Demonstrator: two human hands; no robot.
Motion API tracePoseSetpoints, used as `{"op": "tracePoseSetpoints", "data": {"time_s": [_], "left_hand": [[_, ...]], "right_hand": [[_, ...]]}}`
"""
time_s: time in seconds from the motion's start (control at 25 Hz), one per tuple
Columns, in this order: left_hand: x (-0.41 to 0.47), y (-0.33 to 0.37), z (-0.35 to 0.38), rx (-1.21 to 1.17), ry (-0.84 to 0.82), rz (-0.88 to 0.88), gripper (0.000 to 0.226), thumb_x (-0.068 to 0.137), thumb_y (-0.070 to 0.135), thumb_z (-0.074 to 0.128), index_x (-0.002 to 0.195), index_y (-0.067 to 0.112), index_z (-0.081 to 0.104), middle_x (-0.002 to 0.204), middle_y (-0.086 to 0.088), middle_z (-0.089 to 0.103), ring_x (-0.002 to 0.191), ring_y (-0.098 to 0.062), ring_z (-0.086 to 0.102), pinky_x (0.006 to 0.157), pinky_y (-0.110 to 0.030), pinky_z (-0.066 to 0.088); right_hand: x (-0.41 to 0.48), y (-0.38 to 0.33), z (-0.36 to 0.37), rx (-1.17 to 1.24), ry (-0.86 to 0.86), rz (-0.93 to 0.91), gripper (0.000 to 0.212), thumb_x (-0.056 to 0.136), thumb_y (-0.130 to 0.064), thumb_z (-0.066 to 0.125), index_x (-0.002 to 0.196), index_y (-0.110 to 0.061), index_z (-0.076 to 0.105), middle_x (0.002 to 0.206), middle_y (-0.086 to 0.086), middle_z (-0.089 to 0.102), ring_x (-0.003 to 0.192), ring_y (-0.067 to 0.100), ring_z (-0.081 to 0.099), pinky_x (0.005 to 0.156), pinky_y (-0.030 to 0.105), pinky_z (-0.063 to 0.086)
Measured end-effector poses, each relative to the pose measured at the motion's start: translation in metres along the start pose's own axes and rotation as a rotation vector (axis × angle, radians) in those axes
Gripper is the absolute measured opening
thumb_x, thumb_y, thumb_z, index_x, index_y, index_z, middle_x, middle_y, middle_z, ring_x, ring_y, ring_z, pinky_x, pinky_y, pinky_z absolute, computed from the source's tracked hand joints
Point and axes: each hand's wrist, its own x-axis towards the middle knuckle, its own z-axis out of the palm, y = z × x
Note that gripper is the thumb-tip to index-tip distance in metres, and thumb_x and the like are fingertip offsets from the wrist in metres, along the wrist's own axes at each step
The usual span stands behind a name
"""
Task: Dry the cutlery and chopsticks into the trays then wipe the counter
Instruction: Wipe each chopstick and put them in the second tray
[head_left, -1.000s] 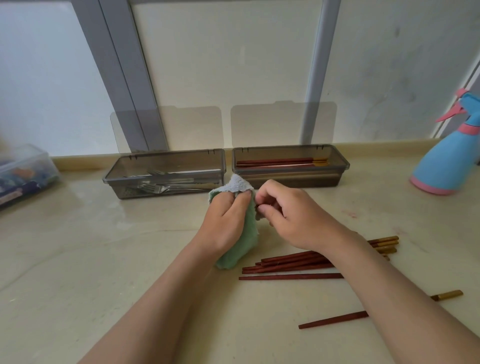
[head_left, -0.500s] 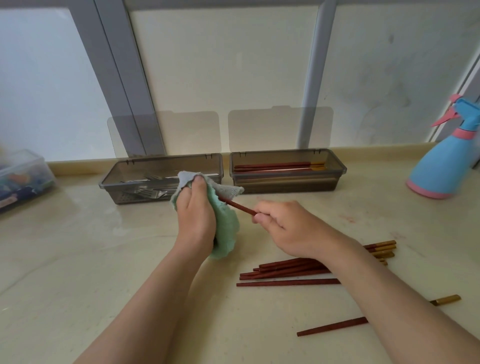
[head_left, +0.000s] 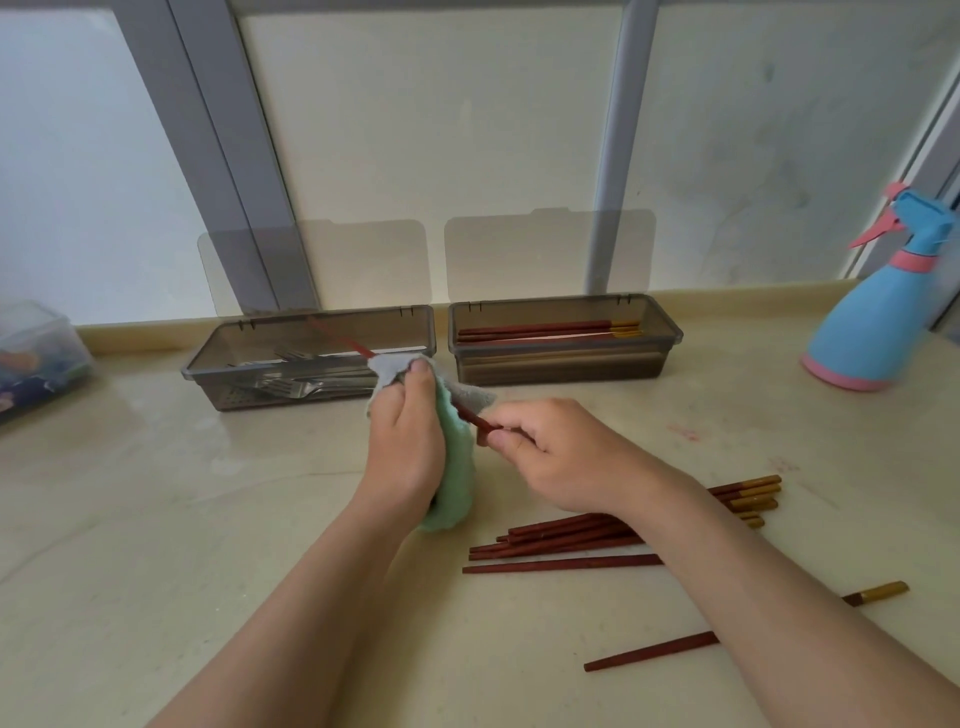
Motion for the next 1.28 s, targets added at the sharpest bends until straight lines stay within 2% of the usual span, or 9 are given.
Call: {"op": "tracePoseSetpoints", "data": {"time_s": [0.12,0.24,0.4,0.6,0.76,0.92,1.04,1.2,1.28], "left_hand": [[-0.006,-0.003,0.006,0.091,-0.096,0.056,0.049,0.107,0.03,0.037,0.062,0.012,0.045,0.06,-0.007,0.042,0.057,-0.017,0.042,0.059,-0.037,0.036],[0.001,-0.001,0.001,0.038,-0.102,0.033,0.055,0.107,0.032,0.036,0.072,-0.004,0.058,0.068,-0.015,0.06,0.062,-0.022,0.056,0.061,-0.038,0.048],[0.006,0.003,-0.005,-0.054,0.004,-0.068,0.052,0.107,0.038,0.036,0.082,0.003,0.066,0.071,-0.008,0.065,0.063,-0.016,0.06,0.061,-0.027,0.049],[-0.007,0.0,0.007,0.184,-0.187,0.09,0.042,0.107,0.028,0.037,0.072,0.009,0.05,0.067,-0.009,0.044,0.059,-0.013,0.043,0.062,-0.033,0.038],[0.0,0.003,-0.001,0.085,-0.347,0.05,0.044,0.105,0.024,0.042,0.072,-0.004,0.053,0.067,-0.01,0.053,0.064,-0.017,0.054,0.071,-0.038,0.05],[-0.013,0.012,-0.001,0.265,-0.673,0.012,0.046,0.105,0.019,0.042,0.071,-0.01,0.055,0.063,-0.008,0.064,0.053,-0.008,0.057,0.058,-0.021,0.045],[-0.013,0.016,-0.002,0.307,-0.705,0.046,0.043,0.103,0.012,0.045,0.061,0.0,0.046,0.057,-0.006,0.041,0.049,-0.01,0.042,0.053,-0.017,0.04],[-0.012,0.012,-0.004,0.357,-0.762,0.028,0.046,0.101,0.014,0.048,0.06,-0.005,0.04,0.061,-0.011,0.038,0.055,-0.019,0.038,0.055,-0.023,0.039],[-0.012,0.01,-0.002,0.416,-0.79,0.045,0.046,0.098,0.02,0.051,0.057,0.004,0.039,0.06,-0.007,0.035,0.055,-0.018,0.035,0.055,-0.025,0.036]], "right_hand": [[-0.001,-0.005,0.005,0.053,0.024,-0.003,0.022,0.104,-0.021,0.05,0.084,-0.023,0.06,0.067,-0.008,0.058,0.058,0.006,0.053,0.058,0.028,0.045],[-0.006,-0.006,-0.006,0.094,-0.042,0.099,0.018,0.104,-0.027,0.051,0.095,-0.022,0.065,0.074,0.0,0.07,0.054,0.01,0.064,0.057,0.033,0.056],[-0.005,-0.005,-0.008,0.136,-0.035,0.151,0.02,0.102,-0.02,0.054,0.091,-0.013,0.069,0.068,0.001,0.07,0.053,0.012,0.064,0.051,0.029,0.053],[-0.006,-0.007,0.003,0.174,-0.032,0.111,0.022,0.102,-0.018,0.054,0.086,-0.011,0.067,0.062,0.003,0.067,0.047,0.013,0.06,0.052,0.025,0.052],[-0.002,-0.001,-0.01,0.325,0.117,0.112,0.025,0.1,-0.022,0.059,0.083,-0.009,0.071,0.06,0.004,0.067,0.046,0.015,0.058,0.048,0.025,0.048],[0.006,0.003,-0.004,0.685,0.284,0.23,0.018,0.101,-0.018,0.058,0.092,-0.009,0.071,0.07,0.009,0.059,0.049,0.014,0.049,0.038,0.021,0.029],[0.009,0.003,0.001,0.864,0.287,0.267,0.015,0.1,-0.01,0.058,0.092,-0.005,0.071,0.07,0.008,0.055,0.051,0.011,0.044,0.038,0.021,0.023],[0.012,0.002,-0.004,0.978,0.298,0.3,0.013,0.098,-0.007,0.058,0.095,-0.007,0.07,0.069,0.0,0.06,0.05,0.01,0.047,0.036,0.021,0.024],[0.015,0.007,-0.009,0.998,0.397,0.383,0.008,0.098,-0.011,0.059,0.098,-0.006,0.066,0.076,0.004,0.061,0.052,0.011,0.051,0.039,0.024,0.027]]}}
